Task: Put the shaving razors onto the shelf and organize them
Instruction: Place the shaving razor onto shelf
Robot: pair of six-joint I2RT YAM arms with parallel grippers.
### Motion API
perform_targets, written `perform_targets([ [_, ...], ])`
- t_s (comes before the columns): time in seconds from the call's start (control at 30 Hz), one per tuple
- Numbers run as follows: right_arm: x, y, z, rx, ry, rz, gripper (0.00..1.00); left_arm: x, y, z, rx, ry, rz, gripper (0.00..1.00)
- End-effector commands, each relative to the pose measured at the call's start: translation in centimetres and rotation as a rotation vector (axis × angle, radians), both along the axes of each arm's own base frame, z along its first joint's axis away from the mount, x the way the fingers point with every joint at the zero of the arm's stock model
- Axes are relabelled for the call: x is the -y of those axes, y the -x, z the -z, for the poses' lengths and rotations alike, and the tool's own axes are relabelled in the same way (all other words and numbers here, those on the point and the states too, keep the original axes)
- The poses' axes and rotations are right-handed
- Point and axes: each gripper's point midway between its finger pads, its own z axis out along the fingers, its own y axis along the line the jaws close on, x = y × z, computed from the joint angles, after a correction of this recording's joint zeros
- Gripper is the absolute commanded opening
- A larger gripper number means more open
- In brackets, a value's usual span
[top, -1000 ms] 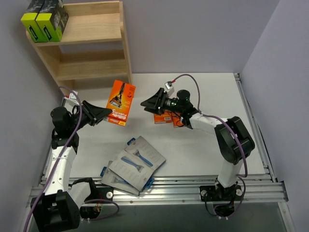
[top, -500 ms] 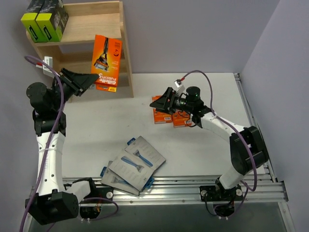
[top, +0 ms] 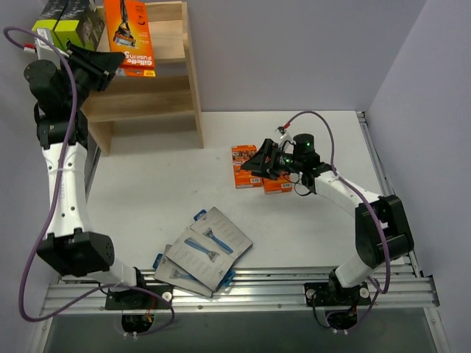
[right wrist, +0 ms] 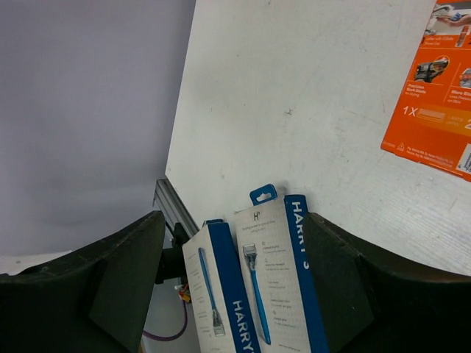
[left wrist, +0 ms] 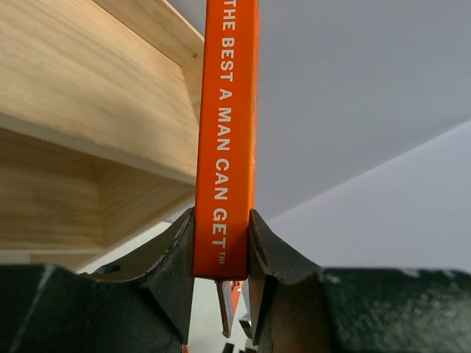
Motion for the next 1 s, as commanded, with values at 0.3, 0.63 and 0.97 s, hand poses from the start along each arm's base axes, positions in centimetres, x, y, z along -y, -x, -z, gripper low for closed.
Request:
perform_targets([
  [0.3, 2.0, -0.3, -1.6, 0.070, 0.006, -0.004, 0.72, 2.4, -7.6, 0.3, -0.043, -0.086, -0.042, 0.02],
  [0.63, 2.7, -0.8, -0.5, 0.053, 0.014, 0.009, 0.72, 4.1, -11.9, 4.8, -0.159, -0.099, -0.024, 0.02],
  [0.97, 2.7, -0.8, 0.0, 0.042, 0.016, 0.008, 0.72, 6.0, -12.8, 7.2, -0.198, -0.139, 0.016, 0.40],
])
